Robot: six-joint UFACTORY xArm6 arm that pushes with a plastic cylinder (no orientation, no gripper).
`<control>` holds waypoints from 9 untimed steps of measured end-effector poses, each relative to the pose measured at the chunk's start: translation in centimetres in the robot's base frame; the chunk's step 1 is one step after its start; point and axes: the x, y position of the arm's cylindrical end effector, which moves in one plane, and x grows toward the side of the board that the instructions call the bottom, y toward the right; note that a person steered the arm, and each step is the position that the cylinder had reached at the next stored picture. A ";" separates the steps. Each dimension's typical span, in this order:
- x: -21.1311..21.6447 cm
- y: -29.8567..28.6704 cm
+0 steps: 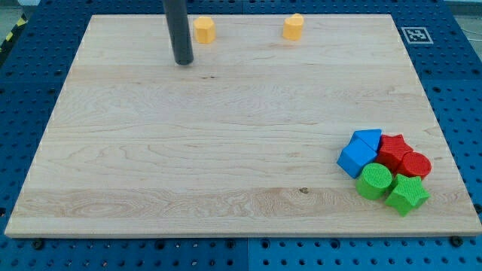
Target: Place hexagon above the blue blocks
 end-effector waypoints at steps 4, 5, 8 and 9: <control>-11.5 0.3; -10.1 1.9; -8.7 6.7; -6.8 8.0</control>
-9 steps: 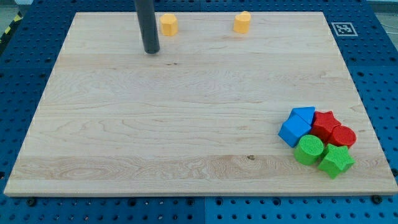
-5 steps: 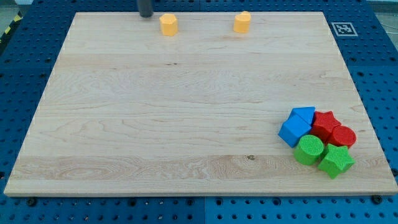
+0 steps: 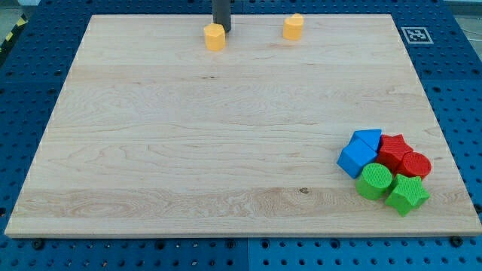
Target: Place hexagon above the blue blocks
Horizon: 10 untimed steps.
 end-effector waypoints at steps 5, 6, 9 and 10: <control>2.2 -2.2; 2.2 -2.0; 2.9 -1.8; 3.0 -1.7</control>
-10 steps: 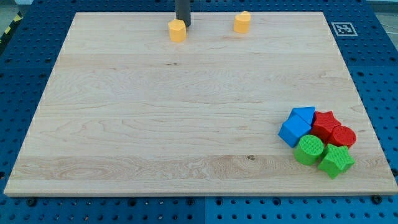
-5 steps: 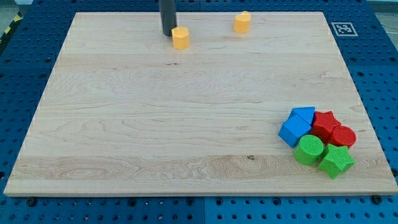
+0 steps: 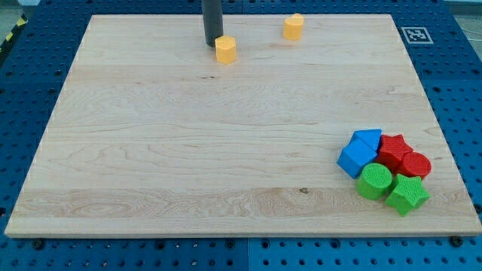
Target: Place hexagon above the blue blocks
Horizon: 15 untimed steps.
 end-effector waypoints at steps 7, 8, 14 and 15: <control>7.5 9.9; 7.7 5.9; 13.1 18.4; 14.4 18.8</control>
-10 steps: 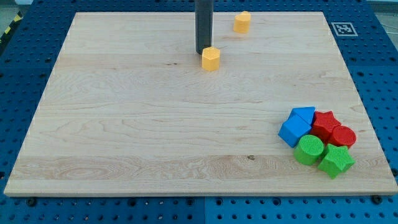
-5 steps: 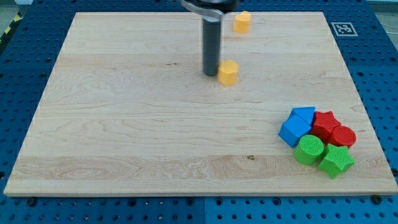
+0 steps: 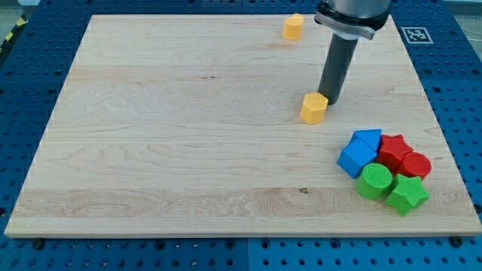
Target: Place hexagon above the blue blocks
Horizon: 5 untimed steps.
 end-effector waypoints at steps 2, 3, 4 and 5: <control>-0.7 -4.5; 2.4 -2.8; 2.9 -2.7; 0.6 -8.2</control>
